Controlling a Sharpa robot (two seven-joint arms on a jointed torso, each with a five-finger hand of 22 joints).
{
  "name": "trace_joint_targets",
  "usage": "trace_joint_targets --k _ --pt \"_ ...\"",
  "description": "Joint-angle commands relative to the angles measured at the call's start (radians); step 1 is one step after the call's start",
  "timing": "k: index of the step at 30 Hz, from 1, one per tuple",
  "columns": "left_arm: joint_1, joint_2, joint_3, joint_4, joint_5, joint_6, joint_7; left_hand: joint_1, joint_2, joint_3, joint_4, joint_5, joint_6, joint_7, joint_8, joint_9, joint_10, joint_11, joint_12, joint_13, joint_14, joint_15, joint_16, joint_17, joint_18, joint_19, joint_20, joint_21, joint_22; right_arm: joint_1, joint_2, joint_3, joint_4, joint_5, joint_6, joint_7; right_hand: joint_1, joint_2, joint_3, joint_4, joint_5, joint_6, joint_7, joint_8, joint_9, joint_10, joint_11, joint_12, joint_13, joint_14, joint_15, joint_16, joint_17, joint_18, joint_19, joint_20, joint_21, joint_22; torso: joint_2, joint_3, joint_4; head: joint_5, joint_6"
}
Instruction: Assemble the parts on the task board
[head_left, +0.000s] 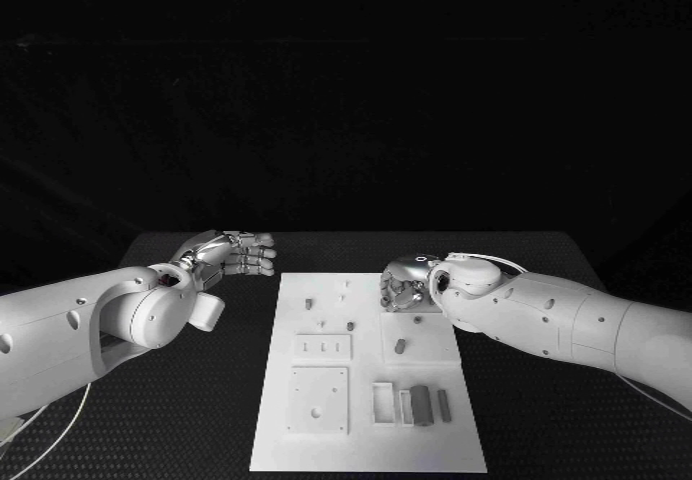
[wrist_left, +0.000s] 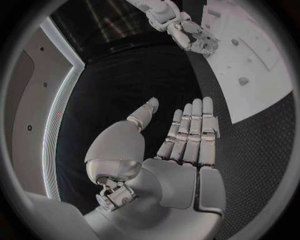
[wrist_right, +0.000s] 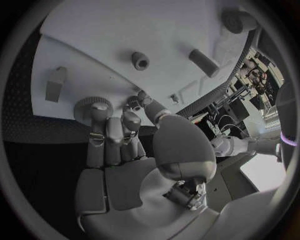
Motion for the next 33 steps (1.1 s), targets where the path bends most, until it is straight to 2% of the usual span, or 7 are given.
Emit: trace_joint_targets --k 1,9,16,33 --pt "0.003 -0.002 0.002 0.003 -0.004 0.017 0.009 0.011 0.002 -0.005 0.000 0.004 0.006 0.046 -0.005 -0.002 0.007 0.000 -0.005 -0.001 0.006 0.002 -0.004 0.001 0.019 0.005 0.002 -0.007 0.001 -0.001 -0.001 0.000 -0.003 -0.019 0.020 -0.003 -0.001 0.011 0.006 -0.001 0.000 0.007 0.001 -0.006 -0.002 0.006 0.000 0.006 0.002 0.014 -0.009 0.005 0.000 0.023 -0.002 -0.005 0.004 0.024 0.002 0.0006 -0.0008 0.002 -0.005" --pt "0.003 0.000 0.002 0.002 -0.004 0.020 0.007 0.010 0.002 -0.006 0.000 0.004 0.006 0.046 -0.007 -0.002 0.007 0.000 -0.006 -0.002 0.007 0.002 -0.005 0.002 0.019 0.005 0.001 -0.008 0.000 -0.001 0.000 0.000 -0.004 -0.021 0.035 -0.001 -0.001 0.020 0.009 -0.001 0.000 0.011 0.000 -0.007 -0.002 0.007 -0.001 0.007 0.002 0.015 -0.010 0.008 0.002 0.023 -0.004 -0.006 0.008 0.024 0.003 -0.0004 -0.0015 0.002 -0.010" --pt "0.003 -0.001 0.002 0.001 -0.005 0.020 0.004 0.009 0.001 -0.007 0.001 0.004 0.006 0.046 -0.009 -0.004 0.007 0.001 -0.008 -0.003 0.007 0.002 -0.007 0.003 0.019 0.005 0.001 -0.009 0.000 -0.004 0.003 0.000 -0.002 -0.022 0.042 0.002 -0.002 0.039 0.015 -0.001 0.000 0.025 -0.003 -0.005 -0.001 0.009 -0.004 0.008 0.003 0.016 -0.012 0.012 0.003 0.023 -0.008 -0.006 0.015 0.023 0.004 0.0002 -0.0020 0.003 -0.013" --pt "0.003 -0.002 0.003 0.000 -0.005 0.025 0.001 0.009 -0.001 -0.009 0.000 0.002 0.005 0.047 -0.013 -0.006 0.005 0.002 -0.012 -0.005 0.007 0.002 -0.011 0.006 0.018 0.005 0.001 -0.011 0.000 -0.007 0.011 0.000 -0.003 -0.022 0.038 -0.005 -0.013 0.032 0.011 0.000 0.000 0.029 -0.004 -0.007 -0.001 0.012 -0.005 0.009 0.004 0.020 -0.014 0.017 0.006 0.023 -0.009 -0.006 0.021 0.023 0.007 -0.0011 -0.0019 0.003 -0.014"
